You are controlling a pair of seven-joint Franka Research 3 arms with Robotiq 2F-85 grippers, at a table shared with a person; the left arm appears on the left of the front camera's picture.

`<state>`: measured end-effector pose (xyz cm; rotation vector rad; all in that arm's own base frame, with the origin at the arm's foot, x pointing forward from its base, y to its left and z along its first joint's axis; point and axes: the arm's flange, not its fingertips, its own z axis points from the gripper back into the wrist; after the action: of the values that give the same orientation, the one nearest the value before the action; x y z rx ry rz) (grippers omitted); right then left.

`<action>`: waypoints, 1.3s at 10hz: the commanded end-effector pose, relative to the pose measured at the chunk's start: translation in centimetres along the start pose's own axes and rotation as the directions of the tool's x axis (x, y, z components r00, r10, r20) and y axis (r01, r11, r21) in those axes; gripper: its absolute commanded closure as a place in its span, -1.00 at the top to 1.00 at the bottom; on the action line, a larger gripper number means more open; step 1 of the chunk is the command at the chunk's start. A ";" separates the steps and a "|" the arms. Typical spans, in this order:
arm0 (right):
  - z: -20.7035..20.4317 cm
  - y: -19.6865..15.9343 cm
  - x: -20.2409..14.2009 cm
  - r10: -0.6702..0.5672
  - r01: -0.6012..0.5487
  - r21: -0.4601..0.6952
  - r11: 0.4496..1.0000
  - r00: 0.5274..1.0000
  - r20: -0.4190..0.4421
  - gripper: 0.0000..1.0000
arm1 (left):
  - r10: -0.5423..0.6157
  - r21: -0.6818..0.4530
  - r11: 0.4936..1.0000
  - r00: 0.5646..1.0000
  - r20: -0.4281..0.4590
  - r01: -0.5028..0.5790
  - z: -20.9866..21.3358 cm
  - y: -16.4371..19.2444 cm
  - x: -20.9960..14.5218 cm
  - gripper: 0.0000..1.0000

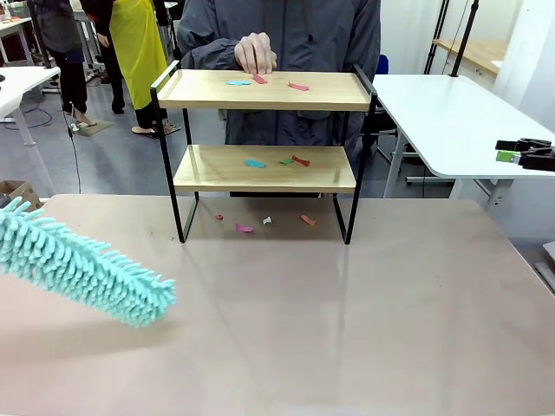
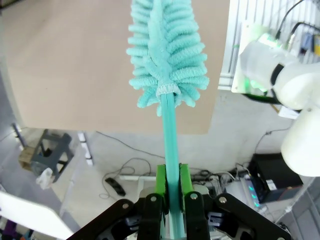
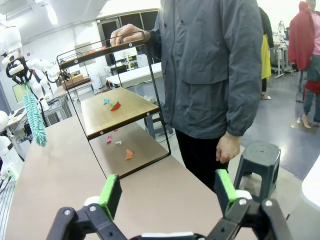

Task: Clean the shelf.
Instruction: Clean the specific section of the Shelf indicated by the human with the Duster.

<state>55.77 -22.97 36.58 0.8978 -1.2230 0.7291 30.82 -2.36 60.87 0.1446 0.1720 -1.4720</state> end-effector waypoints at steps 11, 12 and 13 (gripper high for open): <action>-0.2 0.2 0.3 0.005 -0.005 0.000 1.000 1.000 0.004 1.00 | 0.579 -0.097 0.739 0.555 0.598 -0.666 23.2 -10.9 20.1 -0.74; -0.2 0.2 0.3 0.005 -0.005 0.000 1.000 1.000 0.004 1.00 | 0.604 -0.089 0.707 0.534 0.592 -0.702 22.7 -10.9 22.4 -0.74; -0.2 0.2 0.3 0.005 -0.005 0.000 1.000 1.000 0.004 1.00 | 0.618 -0.106 0.704 0.531 0.580 -0.703 22.3 -10.5 24.6 -0.74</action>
<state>55.76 -23.02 36.58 0.8973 -1.2237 0.7285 22.31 -30.86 78.88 -0.1568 -0.5034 -0.7172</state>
